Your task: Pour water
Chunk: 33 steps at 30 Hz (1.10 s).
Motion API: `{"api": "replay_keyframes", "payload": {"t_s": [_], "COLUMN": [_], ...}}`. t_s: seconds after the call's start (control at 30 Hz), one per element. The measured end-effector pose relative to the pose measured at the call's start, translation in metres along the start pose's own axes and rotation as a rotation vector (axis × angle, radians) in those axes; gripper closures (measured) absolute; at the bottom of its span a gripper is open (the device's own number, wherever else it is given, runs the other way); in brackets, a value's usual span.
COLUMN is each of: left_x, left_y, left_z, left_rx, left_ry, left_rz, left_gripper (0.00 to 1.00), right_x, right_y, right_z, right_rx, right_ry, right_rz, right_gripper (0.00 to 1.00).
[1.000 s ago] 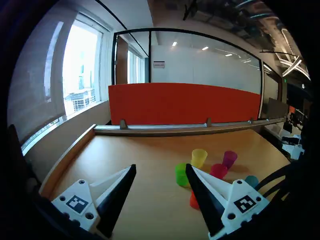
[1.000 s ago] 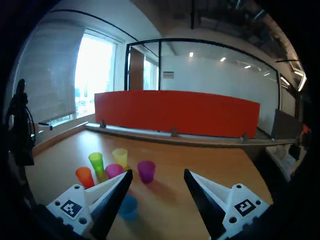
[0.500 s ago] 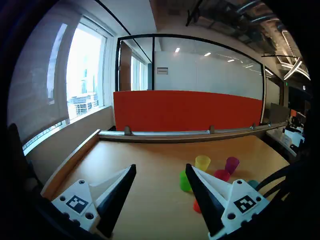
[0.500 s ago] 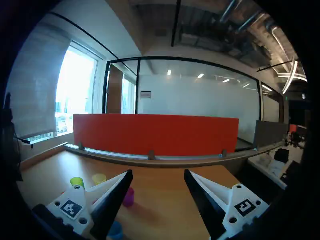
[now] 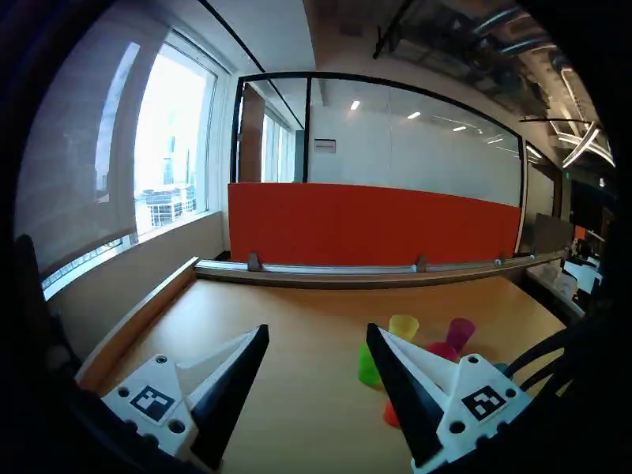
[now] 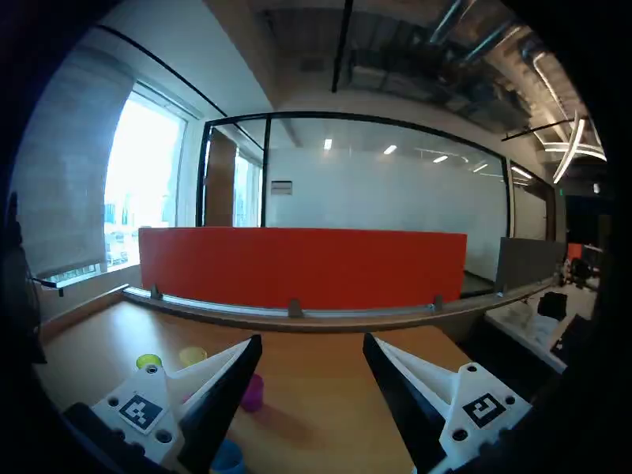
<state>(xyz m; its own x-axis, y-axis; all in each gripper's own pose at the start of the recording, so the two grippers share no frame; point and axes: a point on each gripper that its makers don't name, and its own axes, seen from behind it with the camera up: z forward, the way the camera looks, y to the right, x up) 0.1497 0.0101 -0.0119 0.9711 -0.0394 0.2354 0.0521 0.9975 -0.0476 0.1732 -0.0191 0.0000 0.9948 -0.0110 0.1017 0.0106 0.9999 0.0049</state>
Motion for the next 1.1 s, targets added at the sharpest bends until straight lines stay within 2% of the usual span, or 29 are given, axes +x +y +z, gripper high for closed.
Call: {"api": "replay_keyframes", "payload": {"t_s": [0.3, 0.8, 1.1], "left_x": [-0.009, -0.066, -0.091], "left_y": [-0.002, 0.012, 0.024], "left_z": [0.002, 0.02, 0.035], "left_rx": [-0.01, -0.03, -0.046], "left_ry": [0.05, 0.099, 0.123], "left_rz": [-0.028, -0.041, 0.004], "left_gripper": [0.09, 0.09, 0.09], "right_x": [-0.008, -0.034, -0.049], "right_y": [-0.001, -0.01, -0.005], "right_z": [-0.002, -0.005, -0.006], "right_rx": [-0.022, -0.028, -0.036], "right_ry": [0.002, 0.021, 0.019], "right_rz": [-0.025, -0.026, -0.027], "right_gripper": [0.0, 0.01, 0.01]}}
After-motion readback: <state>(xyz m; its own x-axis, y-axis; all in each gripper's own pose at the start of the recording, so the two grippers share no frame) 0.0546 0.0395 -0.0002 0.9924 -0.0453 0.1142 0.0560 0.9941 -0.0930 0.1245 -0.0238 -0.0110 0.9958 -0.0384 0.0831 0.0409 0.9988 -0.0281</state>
